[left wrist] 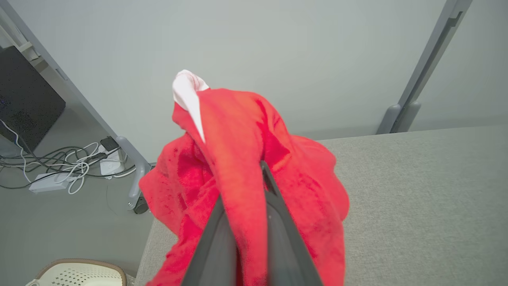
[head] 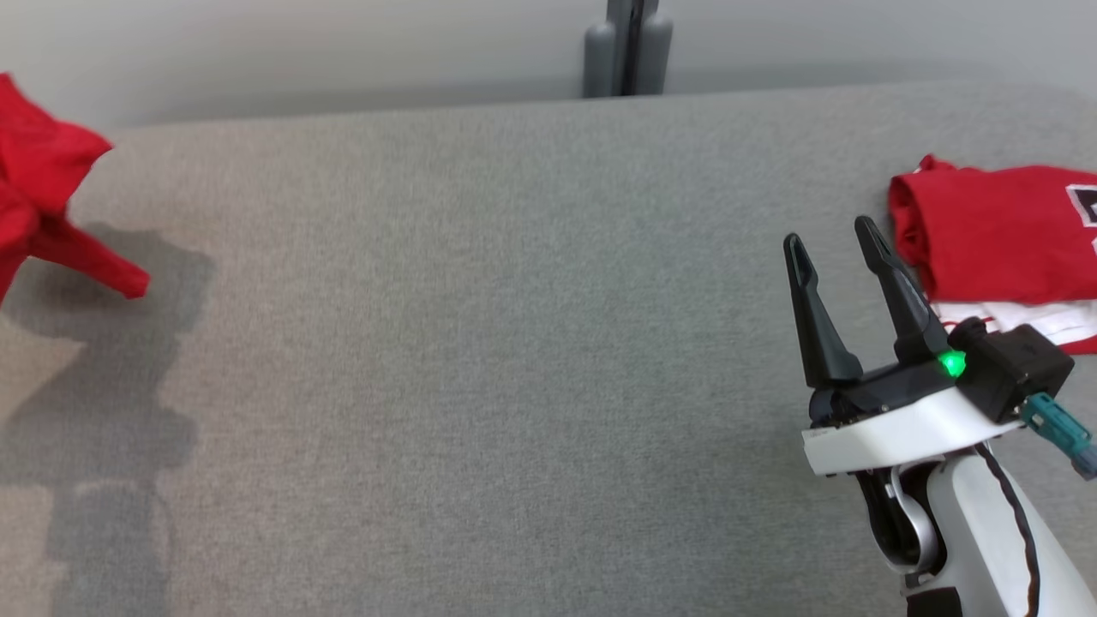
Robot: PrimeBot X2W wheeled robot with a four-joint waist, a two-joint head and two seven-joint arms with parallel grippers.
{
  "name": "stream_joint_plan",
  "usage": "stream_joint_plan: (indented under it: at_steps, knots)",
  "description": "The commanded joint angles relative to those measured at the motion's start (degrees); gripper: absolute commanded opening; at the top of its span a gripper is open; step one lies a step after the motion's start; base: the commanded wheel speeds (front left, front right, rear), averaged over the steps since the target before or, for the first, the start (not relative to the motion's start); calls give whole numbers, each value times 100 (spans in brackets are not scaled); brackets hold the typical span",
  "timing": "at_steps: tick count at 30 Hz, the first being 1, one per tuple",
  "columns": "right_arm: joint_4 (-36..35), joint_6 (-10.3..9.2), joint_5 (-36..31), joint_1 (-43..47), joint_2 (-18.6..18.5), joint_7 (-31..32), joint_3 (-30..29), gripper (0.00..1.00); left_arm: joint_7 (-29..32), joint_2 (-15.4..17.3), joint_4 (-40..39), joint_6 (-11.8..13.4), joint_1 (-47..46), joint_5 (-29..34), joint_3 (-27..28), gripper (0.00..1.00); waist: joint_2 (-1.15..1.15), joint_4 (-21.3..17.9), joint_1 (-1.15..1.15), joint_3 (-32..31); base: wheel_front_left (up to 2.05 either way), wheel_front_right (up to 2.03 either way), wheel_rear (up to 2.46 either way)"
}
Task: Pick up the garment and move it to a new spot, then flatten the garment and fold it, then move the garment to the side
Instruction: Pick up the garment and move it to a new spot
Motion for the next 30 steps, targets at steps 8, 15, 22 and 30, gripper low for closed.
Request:
stream_joint_plan:
  at_steps: [8,15,22,30]
  knots:
    - [46,1,24,398,-54,-26,-111,100,-9,-197,-1041,101,176,131,-288,0,0,-371,0,-713,0,0,0]
    - [44,1,-6,533,-85,-26,-239,100,179,-555,-2649,551,740,38,-471,0,0,-643,0,-878,0,0,0]
    - [-37,1,0,464,-124,-26,-269,100,-24,-998,-3789,1000,1537,206,-837,0,0,-925,0,-746,0,0,0]
    - [-49,1,-6,419,-135,-26,-268,100,-1145,-1647,-3353,1133,2240,634,-1333,0,0,-1133,0,-663,0,0,0]
